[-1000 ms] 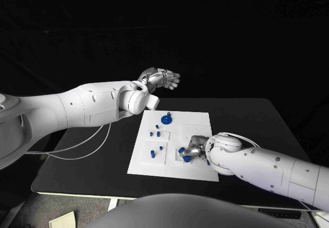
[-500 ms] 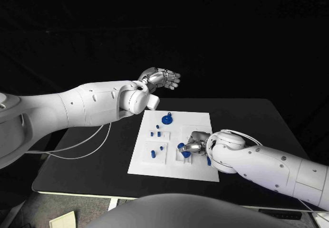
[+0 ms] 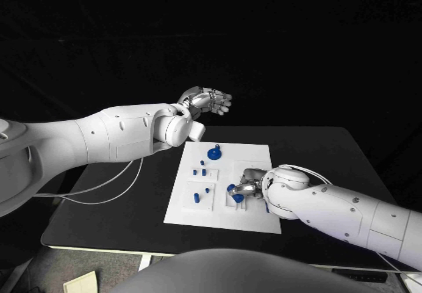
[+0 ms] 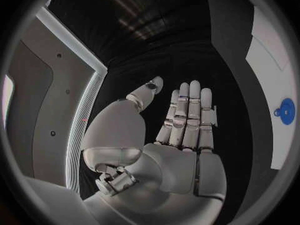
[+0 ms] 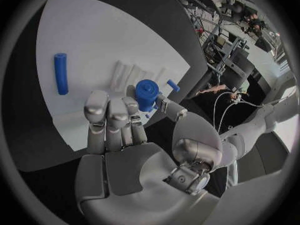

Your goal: Assemble the parts on the task board

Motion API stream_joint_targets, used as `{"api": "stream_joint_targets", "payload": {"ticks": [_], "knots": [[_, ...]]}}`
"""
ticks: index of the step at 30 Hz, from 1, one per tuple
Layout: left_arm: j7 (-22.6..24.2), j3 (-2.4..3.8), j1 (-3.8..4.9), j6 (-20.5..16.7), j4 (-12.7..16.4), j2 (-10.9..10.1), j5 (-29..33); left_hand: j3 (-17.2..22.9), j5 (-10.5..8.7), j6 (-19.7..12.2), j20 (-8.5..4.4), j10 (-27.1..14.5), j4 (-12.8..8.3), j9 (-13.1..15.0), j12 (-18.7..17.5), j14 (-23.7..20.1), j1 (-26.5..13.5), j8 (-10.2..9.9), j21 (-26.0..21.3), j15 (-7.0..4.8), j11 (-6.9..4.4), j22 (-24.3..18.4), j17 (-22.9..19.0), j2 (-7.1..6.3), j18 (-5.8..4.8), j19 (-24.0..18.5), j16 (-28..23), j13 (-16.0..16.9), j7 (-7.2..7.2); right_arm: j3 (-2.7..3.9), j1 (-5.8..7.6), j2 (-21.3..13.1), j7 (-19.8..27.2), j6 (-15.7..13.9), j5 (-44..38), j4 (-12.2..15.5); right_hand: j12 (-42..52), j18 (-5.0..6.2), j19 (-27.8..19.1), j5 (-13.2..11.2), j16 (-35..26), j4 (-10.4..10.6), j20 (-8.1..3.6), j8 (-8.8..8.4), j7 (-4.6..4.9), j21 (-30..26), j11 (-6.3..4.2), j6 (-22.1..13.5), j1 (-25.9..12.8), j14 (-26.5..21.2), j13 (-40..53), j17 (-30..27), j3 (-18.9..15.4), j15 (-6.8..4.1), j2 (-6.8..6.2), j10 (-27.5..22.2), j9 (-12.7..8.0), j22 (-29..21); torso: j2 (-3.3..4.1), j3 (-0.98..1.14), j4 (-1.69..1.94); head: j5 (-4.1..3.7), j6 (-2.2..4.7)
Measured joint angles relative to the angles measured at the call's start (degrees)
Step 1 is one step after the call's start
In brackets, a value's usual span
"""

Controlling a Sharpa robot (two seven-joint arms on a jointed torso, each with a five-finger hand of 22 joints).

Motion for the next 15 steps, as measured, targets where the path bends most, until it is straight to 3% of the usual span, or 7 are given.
{"api": "stream_joint_targets", "payload": {"ticks": [15], "knots": [[-0.08, 0.0, 0.06, 0.02, 0.05, 0.12, 0.0, -0.13, 0.0, 0.0, 0.0, 0.0, 0.13, -0.05, 0.0, 0.0, 0.0, 0.0, 0.0, 0.0, 0.0, 0.04, 0.11, 0.0, -0.07, 0.0, -0.22, 0.0, 0.0, -0.02, -0.31, 0.94, -0.39, 2.02, -0.84, -1.84, -0.06, 0.0, 0.0, 0.0, 0.04, 0.01, 0.02, -0.18, 0.05, 0.0, 0.02, -0.05, 0.01, 0.0, 0.06, -0.01, -0.02, 0.0, -0.01, -0.02, -0.01, 0.0, 0.07, 0.04, 0.06, 0.09, 0.0]]}}
